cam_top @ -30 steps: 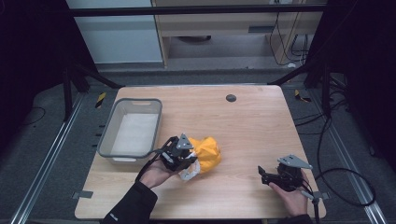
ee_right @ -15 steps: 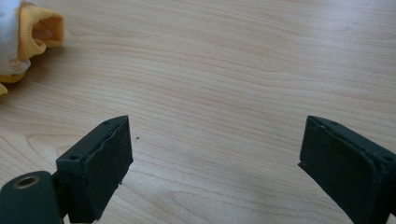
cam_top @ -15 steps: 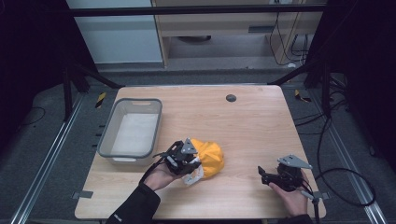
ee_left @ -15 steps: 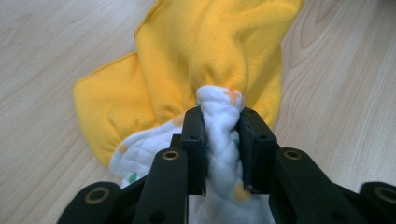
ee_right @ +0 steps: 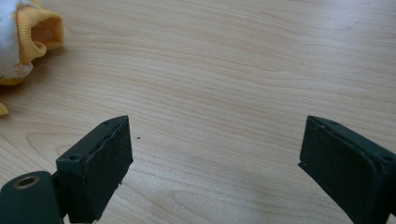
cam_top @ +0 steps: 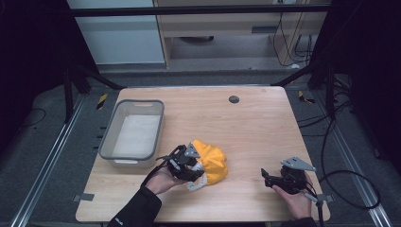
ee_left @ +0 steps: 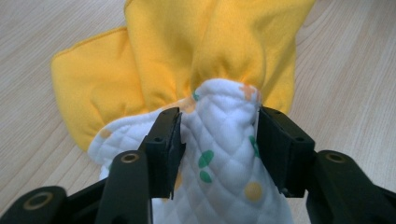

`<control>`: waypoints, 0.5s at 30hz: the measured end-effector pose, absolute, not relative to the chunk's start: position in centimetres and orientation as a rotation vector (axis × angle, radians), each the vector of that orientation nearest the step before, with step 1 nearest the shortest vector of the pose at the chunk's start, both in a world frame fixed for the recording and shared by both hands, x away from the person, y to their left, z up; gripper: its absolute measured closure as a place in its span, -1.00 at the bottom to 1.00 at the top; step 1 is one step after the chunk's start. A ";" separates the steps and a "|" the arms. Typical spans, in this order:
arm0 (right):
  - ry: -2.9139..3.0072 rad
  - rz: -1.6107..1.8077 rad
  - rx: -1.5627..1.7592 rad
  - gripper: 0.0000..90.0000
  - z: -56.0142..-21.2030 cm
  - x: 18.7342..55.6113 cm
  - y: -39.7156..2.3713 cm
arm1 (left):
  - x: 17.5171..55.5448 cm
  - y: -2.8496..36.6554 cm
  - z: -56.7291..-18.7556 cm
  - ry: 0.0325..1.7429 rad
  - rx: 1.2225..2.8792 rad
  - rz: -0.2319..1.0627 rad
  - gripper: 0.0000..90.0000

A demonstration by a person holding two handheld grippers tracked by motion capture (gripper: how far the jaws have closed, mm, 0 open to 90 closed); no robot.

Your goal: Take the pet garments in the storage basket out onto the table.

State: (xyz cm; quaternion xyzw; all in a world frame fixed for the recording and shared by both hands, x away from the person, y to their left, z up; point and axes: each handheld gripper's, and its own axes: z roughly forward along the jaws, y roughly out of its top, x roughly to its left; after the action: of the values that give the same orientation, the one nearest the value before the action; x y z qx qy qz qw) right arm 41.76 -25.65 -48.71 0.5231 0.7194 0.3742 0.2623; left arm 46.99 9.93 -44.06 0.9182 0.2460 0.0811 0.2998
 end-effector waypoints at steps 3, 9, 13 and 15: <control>1.947 1.011 1.414 -0.79 -48.7 41.8 -25.6 | 46.9 10.2 -44.0 0.654 2.437 0.225 -0.03; 1.947 1.011 1.414 -0.80 -48.7 41.8 -25.6 | 46.5 10.9 -43.7 0.671 2.417 0.238 -0.29; 1.948 1.004 1.412 -0.80 -48.7 41.7 -25.6 | 46.2 11.4 -43.4 0.684 2.401 0.256 -0.42; 1.948 1.002 1.408 -0.80 -48.7 41.7 -25.6 | 46.0 11.7 -43.3 0.691 2.386 0.256 -0.47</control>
State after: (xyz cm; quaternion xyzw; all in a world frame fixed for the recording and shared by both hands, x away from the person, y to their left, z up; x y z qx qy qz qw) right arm 41.72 -25.65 -48.70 0.5212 0.7212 0.3710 0.2657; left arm 45.98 11.74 -43.26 0.9064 0.2625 0.0974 0.3164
